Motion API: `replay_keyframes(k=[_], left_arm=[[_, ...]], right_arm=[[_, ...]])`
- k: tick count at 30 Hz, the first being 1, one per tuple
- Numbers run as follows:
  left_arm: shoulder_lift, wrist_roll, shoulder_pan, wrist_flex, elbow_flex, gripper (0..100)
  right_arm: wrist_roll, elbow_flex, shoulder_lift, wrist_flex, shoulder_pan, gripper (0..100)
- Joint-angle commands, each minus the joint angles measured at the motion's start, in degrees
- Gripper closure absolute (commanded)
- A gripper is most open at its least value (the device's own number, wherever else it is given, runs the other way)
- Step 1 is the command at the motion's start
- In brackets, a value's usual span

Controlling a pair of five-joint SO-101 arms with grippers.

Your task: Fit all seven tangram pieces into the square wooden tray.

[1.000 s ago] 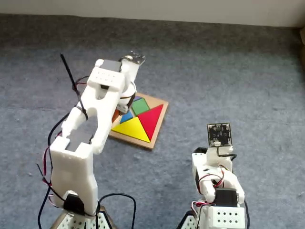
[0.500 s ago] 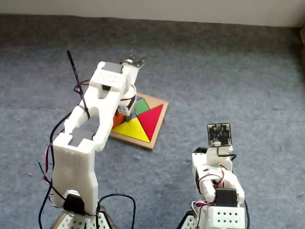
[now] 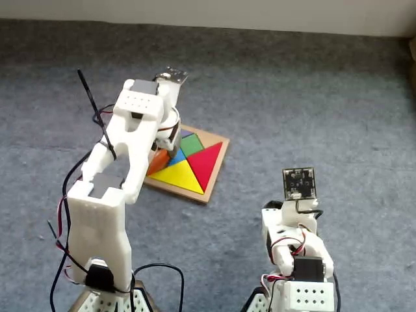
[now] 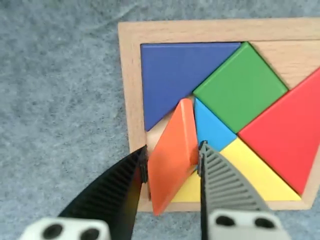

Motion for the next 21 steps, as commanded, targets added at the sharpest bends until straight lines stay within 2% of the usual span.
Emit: replay_keyframes(k=[1, 6, 21], left_arm=[[-0.48, 0.44, -3.65, -0.7, -2.77, 82], [-0.04, 0.44, -5.93, -0.79, -4.97, 82], [-0.13, 0.44, -5.67, -0.35, -5.05, 83]], right_arm=[[-0.35, 8.4, -0.84, -0.13, 0.75, 99.3], [-0.35, 8.4, -0.84, -0.13, 0.75, 99.3], [-0.35, 8.4, -0.84, -0.13, 0.75, 99.3]])
